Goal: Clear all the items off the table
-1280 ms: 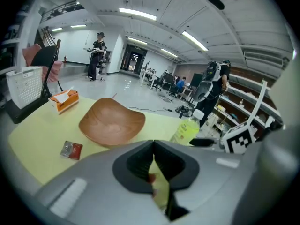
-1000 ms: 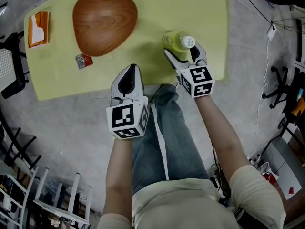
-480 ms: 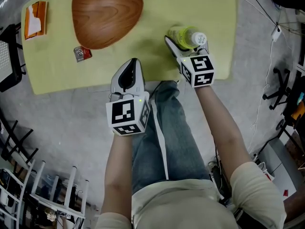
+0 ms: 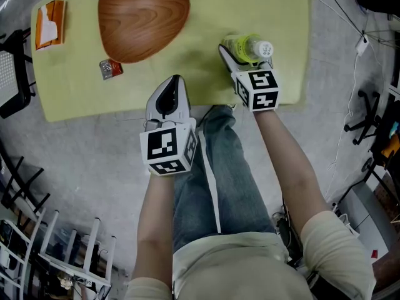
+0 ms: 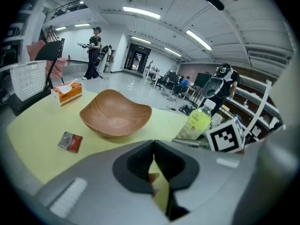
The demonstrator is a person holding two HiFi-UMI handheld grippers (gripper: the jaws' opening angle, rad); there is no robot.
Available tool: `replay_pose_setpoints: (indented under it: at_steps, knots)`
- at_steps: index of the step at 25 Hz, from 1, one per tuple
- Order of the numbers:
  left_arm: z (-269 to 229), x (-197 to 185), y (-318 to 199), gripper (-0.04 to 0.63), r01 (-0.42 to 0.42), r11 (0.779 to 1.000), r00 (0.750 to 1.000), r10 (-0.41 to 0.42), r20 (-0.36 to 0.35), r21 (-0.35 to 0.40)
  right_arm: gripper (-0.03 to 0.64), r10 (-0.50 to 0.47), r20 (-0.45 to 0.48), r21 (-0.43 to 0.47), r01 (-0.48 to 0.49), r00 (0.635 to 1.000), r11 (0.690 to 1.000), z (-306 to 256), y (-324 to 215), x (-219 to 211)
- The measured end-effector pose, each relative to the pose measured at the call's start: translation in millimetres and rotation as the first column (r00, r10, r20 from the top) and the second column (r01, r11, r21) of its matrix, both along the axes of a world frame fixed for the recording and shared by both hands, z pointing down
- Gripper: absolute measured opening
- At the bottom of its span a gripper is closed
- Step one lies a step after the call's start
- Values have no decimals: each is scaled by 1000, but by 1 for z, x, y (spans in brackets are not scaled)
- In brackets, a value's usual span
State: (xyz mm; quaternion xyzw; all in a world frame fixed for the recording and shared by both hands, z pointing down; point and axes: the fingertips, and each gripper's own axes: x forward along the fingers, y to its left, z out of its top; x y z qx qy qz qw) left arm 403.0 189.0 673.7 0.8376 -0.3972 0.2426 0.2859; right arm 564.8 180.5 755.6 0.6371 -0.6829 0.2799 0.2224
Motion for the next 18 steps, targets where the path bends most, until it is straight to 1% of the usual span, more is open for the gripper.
replay_pose_setpoints:
  at_steps: [8, 18]
  knots:
    - [-21, -8, 1, 11, 15, 1000, 1000, -14, -9, 6, 285, 58, -2, 11, -58, 998, 998, -26, 9, -2]
    - [-70, -27, 0, 11, 32, 999, 999, -31, -32, 27, 285, 64, -22, 44, -63, 998, 997, -92, 24, -20]
